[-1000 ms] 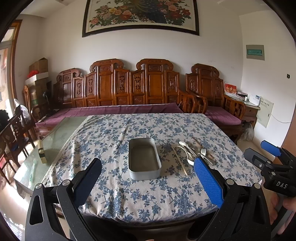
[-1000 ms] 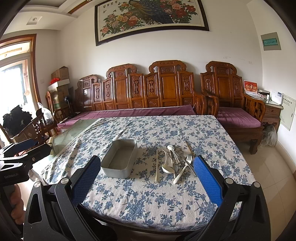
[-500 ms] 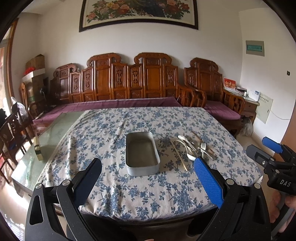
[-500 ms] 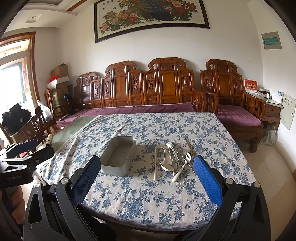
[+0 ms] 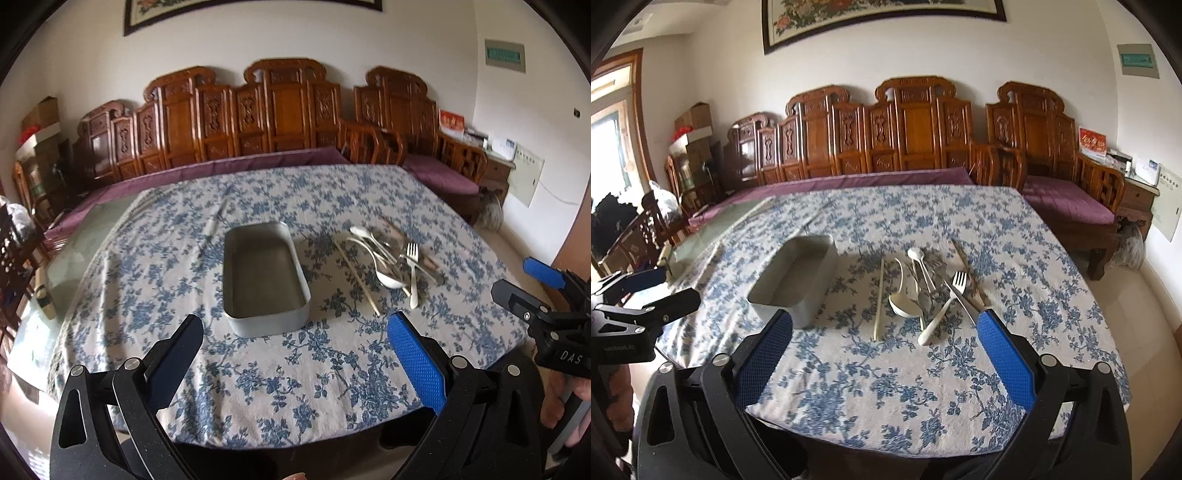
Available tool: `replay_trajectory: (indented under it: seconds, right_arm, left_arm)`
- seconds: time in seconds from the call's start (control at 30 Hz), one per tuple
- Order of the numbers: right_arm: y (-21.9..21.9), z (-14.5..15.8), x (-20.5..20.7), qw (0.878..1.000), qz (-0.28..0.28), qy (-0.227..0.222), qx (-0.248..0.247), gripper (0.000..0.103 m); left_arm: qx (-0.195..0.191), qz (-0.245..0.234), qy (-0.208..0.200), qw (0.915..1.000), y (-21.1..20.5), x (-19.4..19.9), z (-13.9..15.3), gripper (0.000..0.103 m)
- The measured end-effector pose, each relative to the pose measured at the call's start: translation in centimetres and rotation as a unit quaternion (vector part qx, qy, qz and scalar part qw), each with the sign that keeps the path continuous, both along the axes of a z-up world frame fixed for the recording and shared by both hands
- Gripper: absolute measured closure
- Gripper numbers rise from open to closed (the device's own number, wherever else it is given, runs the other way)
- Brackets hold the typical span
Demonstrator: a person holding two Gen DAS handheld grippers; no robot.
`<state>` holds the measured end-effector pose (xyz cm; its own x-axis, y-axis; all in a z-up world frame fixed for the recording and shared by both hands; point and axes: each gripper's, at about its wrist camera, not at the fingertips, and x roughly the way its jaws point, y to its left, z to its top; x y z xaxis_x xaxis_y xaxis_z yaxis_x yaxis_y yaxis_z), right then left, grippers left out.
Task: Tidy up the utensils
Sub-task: 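Grasp the white plastic spoon with the left tool while the right tool grasps a steel fork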
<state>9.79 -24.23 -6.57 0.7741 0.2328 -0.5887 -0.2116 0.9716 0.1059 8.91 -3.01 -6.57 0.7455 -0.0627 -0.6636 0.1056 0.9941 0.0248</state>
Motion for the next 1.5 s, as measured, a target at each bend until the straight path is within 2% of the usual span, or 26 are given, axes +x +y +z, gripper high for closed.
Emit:
replay_trajectory:
  seconds: [0.17, 0.43, 0.57, 0.73, 0.77, 0.9, 1.07, 1.23, 1.3, 1.37, 1.43, 1.5]
  right_arm:
    - [-0.8, -1.4, 3.1, 0.999, 0.008, 0.026, -0.025, 0.015]
    - [-2.2, -2.6, 7.1, 0.996, 0.019, 0.049, -0.069, 0.018]
    - [-3.6, -3.7, 9.3, 0.995, 0.021, 0.053, -0.087, 0.026]
    - [-6.4, -5.4, 11.7, 0.994, 0.015, 0.068, -0.08, 0.036]
    - [-6.9, -5.8, 12.2, 0.994, 0.019, 0.072, -0.079, 0.043]
    - [-8.3, -7.4, 14.0, 0.993, 0.021, 0.089, -0.075, 0.056]
    - [-9.3, -10.1, 16.0, 0.991, 0.025, 0.12, -0.061, 0.059]
    - [-9.7, -11.9, 16.4, 0.988, 0.022, 0.141, -0.055, 0.059]
    - [-9.7, -12.3, 16.4, 0.988, 0.023, 0.144, -0.058, 0.059]
    - [-9.7, -12.6, 16.4, 0.987, 0.023, 0.146, -0.063, 0.059]
    - [-9.8, -12.8, 16.4, 0.987, 0.022, 0.149, -0.063, 0.059]
    - [-9.8, -12.9, 16.4, 0.987, 0.02, 0.151, -0.061, 0.059]
  left_arm:
    - [0.001, -0.017, 0.02, 0.9996, -1.1, 2.8, -1.5, 0.006]
    - [0.011, -0.039, 0.04, 0.9984, -3.2, 6.3, -3.1, 0.006]
    - [0.019, -0.042, 0.047, 0.9978, -4.1, 7.8, -3.9, 0.006]
    - [0.012, -0.042, 0.065, 0.9969, -4.9, 10.1, -5.1, 0.006]
    - [0.005, -0.042, 0.072, 0.9965, -5.0, 10.6, -5.4, 0.006]
    - [0.004, -0.045, 0.085, 0.9953, -6.2, 12.5, -6.6, 0.006]
    - [0.005, -0.057, 0.091, 0.9942, -8.1, 14.2, -7.5, 0.006]
    - [-0.011, -0.087, 0.122, 0.9886, -10.8, 16.4, -9.1, 0.006]
    - [-0.011, -0.096, 0.134, 0.9863, -11.9, 17.3, -10.1, 0.009]
    - [-0.013, -0.101, 0.151, 0.9833, -12.8, 18.2, -11.1, 0.023]
    - [-0.019, -0.101, 0.171, 0.9798, -13.5, 18.9, -12.3, 0.032]
    - [-0.026, -0.102, 0.187, 0.9768, -13.8, 19.5, -13.3, 0.037]
